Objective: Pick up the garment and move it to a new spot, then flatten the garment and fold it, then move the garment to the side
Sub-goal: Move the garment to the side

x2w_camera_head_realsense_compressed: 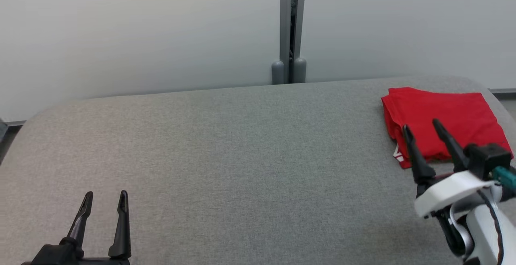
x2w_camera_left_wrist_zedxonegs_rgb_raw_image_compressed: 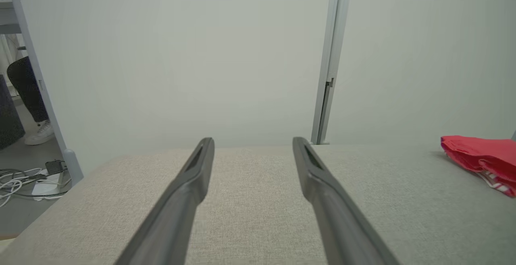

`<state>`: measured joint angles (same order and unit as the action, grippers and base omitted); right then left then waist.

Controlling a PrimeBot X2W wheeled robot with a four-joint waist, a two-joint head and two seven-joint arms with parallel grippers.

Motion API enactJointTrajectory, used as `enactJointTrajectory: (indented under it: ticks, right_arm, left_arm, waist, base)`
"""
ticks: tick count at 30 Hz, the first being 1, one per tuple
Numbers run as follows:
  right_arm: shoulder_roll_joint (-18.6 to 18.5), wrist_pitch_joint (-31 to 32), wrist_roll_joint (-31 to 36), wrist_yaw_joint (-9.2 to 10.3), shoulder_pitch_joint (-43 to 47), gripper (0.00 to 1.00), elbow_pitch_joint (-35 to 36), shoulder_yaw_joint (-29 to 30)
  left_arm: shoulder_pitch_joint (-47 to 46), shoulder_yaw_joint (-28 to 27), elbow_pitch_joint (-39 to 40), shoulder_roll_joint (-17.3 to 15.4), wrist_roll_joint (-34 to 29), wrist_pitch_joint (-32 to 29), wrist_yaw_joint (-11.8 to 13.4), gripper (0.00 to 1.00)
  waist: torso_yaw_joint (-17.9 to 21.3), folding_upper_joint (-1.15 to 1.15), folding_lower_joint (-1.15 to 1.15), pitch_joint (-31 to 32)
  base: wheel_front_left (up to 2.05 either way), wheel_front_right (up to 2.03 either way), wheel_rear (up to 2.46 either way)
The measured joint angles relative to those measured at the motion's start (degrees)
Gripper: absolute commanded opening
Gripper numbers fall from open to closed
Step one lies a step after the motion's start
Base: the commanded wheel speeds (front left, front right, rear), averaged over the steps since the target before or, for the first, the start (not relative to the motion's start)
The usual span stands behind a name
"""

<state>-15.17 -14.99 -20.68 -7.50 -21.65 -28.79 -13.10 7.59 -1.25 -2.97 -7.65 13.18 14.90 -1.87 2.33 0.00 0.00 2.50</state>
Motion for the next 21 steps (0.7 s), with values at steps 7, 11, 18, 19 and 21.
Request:
enactJointTrajectory:
  ticks: [7,11,18,19,21]
  right_arm:
    - [3.2,0.0,1.8,0.0,10.8,1.0,7.8,4.3]
    - [4.9,0.0,3.0,0.0,16.0,1.0,11.5,6.7]
    - [7.2,0.3,4.3,0.0,23.0,1.0,17.1,9.5]
    - [7.4,0.3,4.3,0.0,23.6,1.0,17.4,10.1]
    - [7.6,0.8,4.6,0.0,24.8,1.0,17.8,10.6]
  left_arm:
    - [1.3,-0.4,-0.6,-0.4,0.1,0.0,0.0,1.0]
    - [1.4,-0.1,-0.9,-0.5,0.1,0.0,0.0,1.0]
    - [1.8,0.1,-1.7,-0.6,0.1,0.0,0.4,1.0]
    - [1.9,0.2,-1.9,-0.6,0.1,0.0,0.4,1.0]
    - [2.1,0.2,-2.0,-0.6,0.1,0.0,0.4,1.0]
  waist:
    - [-3.0,0.0,0.0,2.9]
    - [-3.9,0.0,0.0,3.8]
    - [-3.4,0.0,0.0,4.2]
    - [-3.2,0.0,0.0,4.2]
    - [-2.9,0.0,0.0,4.3]
  base:
    - [0.0,0.0,0.0]
    - [0.0,0.0,0.0]
    - [0.0,0.0,0.0]
    - [0.0,0.0,0.0]
    - [0.0,0.0,0.0]
